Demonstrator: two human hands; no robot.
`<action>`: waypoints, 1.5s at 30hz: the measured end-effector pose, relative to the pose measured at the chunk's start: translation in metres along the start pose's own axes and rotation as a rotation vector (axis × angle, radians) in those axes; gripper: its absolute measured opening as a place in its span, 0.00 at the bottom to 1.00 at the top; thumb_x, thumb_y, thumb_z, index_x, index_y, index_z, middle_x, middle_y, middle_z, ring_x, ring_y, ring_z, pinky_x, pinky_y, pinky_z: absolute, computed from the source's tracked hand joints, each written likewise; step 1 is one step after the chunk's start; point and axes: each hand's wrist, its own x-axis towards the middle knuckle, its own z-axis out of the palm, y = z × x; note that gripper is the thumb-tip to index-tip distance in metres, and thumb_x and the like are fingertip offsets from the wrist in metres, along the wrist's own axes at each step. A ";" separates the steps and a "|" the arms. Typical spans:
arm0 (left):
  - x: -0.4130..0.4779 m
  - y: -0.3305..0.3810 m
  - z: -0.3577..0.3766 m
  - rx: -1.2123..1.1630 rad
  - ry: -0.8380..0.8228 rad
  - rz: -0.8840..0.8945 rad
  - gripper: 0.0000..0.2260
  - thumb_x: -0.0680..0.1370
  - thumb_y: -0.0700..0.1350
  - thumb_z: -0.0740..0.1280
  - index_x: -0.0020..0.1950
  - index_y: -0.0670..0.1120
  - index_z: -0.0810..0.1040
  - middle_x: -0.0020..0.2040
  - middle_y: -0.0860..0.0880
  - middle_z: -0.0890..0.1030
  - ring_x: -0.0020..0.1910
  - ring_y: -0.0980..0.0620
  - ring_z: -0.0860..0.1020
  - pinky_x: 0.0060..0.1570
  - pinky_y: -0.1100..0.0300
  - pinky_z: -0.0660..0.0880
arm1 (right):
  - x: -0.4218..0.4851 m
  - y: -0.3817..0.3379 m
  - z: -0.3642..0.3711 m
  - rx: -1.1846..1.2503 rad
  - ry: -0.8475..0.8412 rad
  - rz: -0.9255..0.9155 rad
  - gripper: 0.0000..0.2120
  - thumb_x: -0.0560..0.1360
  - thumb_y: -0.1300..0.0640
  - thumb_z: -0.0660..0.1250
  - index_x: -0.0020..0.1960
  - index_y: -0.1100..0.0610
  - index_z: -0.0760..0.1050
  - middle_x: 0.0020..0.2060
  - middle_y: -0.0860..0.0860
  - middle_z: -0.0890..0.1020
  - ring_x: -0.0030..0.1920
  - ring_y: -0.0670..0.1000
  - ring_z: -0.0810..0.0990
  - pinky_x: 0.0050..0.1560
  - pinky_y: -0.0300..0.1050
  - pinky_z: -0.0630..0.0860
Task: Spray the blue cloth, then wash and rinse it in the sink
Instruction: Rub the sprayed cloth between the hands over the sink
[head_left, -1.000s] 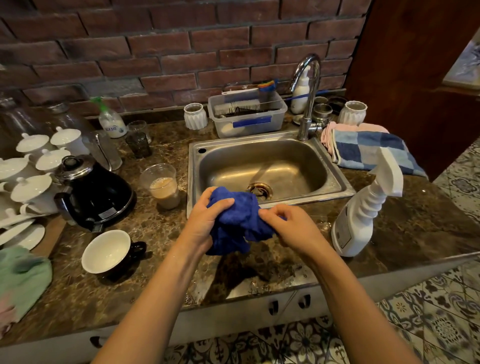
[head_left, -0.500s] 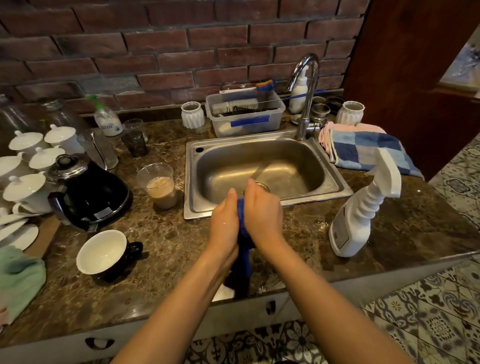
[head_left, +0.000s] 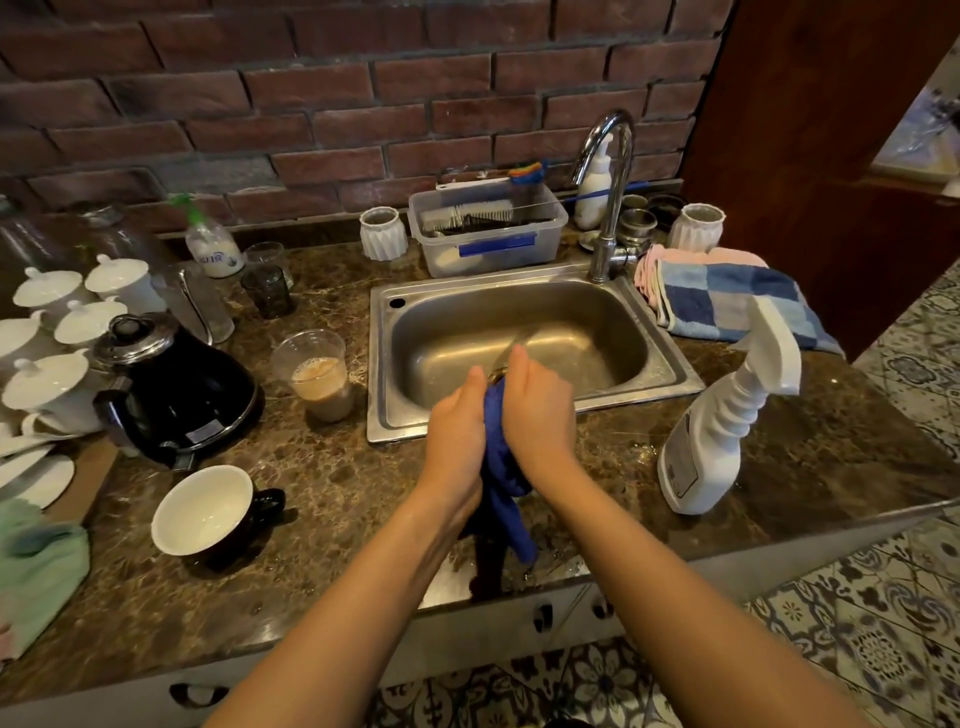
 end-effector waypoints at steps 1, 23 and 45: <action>0.003 0.003 -0.002 -0.016 0.004 0.003 0.17 0.80 0.49 0.58 0.34 0.44 0.74 0.28 0.49 0.76 0.30 0.54 0.75 0.35 0.60 0.71 | -0.010 -0.006 0.001 -0.032 0.003 -0.052 0.27 0.81 0.50 0.46 0.41 0.65 0.76 0.39 0.65 0.82 0.42 0.64 0.81 0.45 0.56 0.77; 0.000 0.012 -0.002 0.049 -0.111 0.016 0.18 0.80 0.54 0.56 0.39 0.46 0.79 0.34 0.51 0.84 0.38 0.53 0.82 0.41 0.60 0.77 | 0.034 -0.027 -0.020 0.570 0.035 0.239 0.23 0.81 0.48 0.49 0.29 0.54 0.62 0.26 0.49 0.66 0.28 0.47 0.66 0.32 0.42 0.65; 0.035 0.032 -0.047 0.385 -0.346 0.127 0.24 0.64 0.35 0.73 0.57 0.52 0.75 0.53 0.50 0.80 0.57 0.46 0.78 0.58 0.52 0.74 | 0.011 0.029 -0.026 0.363 -0.205 -0.056 0.11 0.79 0.59 0.58 0.55 0.63 0.76 0.46 0.55 0.79 0.48 0.48 0.74 0.40 0.30 0.69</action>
